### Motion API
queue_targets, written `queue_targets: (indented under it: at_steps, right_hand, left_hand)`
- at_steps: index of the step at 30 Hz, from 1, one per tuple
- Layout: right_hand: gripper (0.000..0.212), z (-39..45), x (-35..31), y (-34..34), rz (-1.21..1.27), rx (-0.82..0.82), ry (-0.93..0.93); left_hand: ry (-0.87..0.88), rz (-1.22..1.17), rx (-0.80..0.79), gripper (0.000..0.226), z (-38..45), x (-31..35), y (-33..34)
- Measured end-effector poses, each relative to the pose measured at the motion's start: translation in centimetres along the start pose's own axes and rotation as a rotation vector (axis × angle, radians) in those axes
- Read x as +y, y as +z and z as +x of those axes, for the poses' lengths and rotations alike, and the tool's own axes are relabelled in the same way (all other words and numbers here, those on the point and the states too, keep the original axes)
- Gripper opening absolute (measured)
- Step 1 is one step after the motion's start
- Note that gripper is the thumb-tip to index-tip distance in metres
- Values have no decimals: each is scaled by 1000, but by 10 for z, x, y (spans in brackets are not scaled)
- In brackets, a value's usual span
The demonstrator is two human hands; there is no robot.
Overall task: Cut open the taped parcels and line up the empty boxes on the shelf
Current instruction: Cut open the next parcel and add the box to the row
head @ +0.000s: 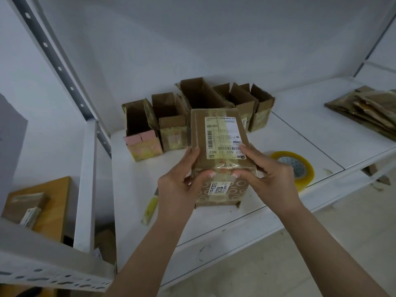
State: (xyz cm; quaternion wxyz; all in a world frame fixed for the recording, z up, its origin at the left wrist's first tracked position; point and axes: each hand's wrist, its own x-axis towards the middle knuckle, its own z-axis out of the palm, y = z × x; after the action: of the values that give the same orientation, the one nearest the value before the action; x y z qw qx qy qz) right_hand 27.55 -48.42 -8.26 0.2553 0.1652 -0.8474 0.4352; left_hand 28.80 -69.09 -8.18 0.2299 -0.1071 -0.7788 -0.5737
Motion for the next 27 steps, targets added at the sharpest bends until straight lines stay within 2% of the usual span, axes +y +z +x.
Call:
queue_targets:
  at_steps: [5,9,12,15,19,23,27]
  right_hand:
    - [64,-5,-4,4,64,4,100]
    - [68,-5,-7,0,79,-5,149]
    - [65,-4,-11,-3,113,-12,186]
    - [63,-4,-13,-2,159,-18,205]
    - [65,-5,-10,-1,195,-15,208]
    - [67,-7,-8,-2,204,-15,216]
    - [68,-7,-7,-1,216,-9,231]
  left_hand:
    - [-11,19,-33,54,1,-3,-2]
    - [-23,-172,-240,53,6,-9,-18]
    - [58,-144,-319,53,13,-28,-23]
    - [110,-109,-280,57,15,-37,-7]
    - [83,-208,-172,54,7,-40,17]
    - [73,-261,-164,57,5,-43,24]
    - [133,-160,-123,54,5,-38,25]
